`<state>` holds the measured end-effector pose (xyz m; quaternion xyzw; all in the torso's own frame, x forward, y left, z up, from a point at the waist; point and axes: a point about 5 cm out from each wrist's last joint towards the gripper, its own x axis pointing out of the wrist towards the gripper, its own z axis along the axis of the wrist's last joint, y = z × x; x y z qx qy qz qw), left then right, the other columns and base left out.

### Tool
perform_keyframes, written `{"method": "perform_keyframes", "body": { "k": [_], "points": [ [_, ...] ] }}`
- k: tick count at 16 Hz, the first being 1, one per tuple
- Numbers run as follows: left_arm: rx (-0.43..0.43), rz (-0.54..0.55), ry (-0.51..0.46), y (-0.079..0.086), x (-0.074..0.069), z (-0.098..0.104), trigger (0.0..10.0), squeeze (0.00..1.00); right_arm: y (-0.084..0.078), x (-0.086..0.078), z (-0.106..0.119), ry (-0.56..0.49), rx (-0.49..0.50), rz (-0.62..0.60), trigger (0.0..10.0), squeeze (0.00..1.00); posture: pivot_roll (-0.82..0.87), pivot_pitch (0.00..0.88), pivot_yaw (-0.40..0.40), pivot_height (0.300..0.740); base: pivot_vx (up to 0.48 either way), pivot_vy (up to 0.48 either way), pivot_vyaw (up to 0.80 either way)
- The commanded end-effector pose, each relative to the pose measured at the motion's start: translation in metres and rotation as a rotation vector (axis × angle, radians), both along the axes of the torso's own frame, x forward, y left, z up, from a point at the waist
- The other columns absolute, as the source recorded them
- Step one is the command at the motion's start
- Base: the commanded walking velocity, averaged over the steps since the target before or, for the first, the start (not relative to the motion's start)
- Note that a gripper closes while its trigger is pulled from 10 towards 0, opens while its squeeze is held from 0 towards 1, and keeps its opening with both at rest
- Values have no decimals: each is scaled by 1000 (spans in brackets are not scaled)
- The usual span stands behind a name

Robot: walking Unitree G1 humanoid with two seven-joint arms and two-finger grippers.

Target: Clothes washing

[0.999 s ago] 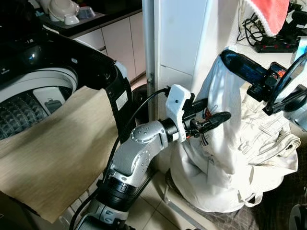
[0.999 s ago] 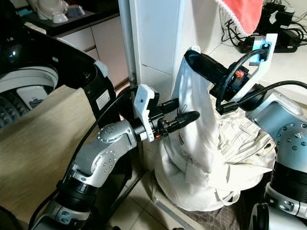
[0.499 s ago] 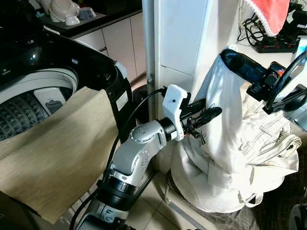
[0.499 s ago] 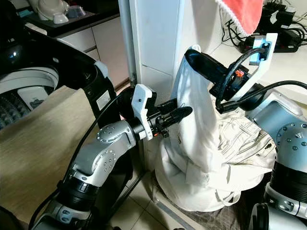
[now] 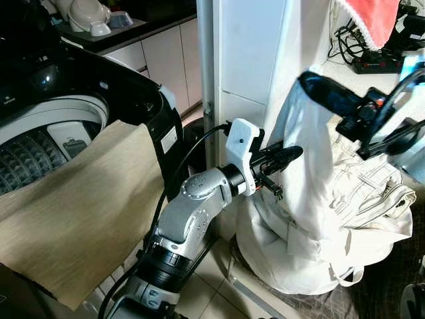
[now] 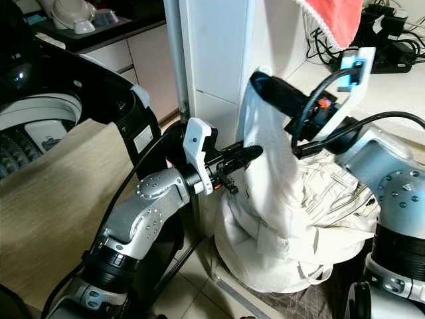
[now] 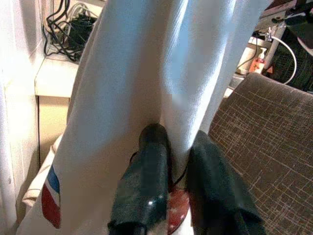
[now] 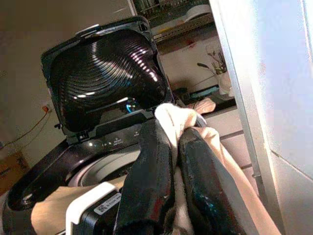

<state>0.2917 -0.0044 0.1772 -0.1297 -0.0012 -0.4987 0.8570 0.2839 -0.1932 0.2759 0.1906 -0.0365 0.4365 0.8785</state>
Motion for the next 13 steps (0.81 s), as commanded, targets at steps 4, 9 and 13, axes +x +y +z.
{"method": "perform_keyframes", "body": {
  "k": [4, 9, 13],
  "points": [
    [5, 27, 3, 3, 3, -1, 0, 0, 5, -2, 13, -60, -10, 12, 0, 0, -117, 0, 75, 740, 0, 0, 0],
    [4, 54, -7, 8, 5, -1, 0, 0, 6, -2, 12, -69, -34, -7, 3176, 0, -117, 0, 76, 740, 0, 0, 0],
    [-10, 163, -24, 37, 20, 4, 0, 0, 1, -5, 5, -49, -27, -18, 10000, 1000, -112, 0, 73, 740, 0, 0, 0]
  ]
}}
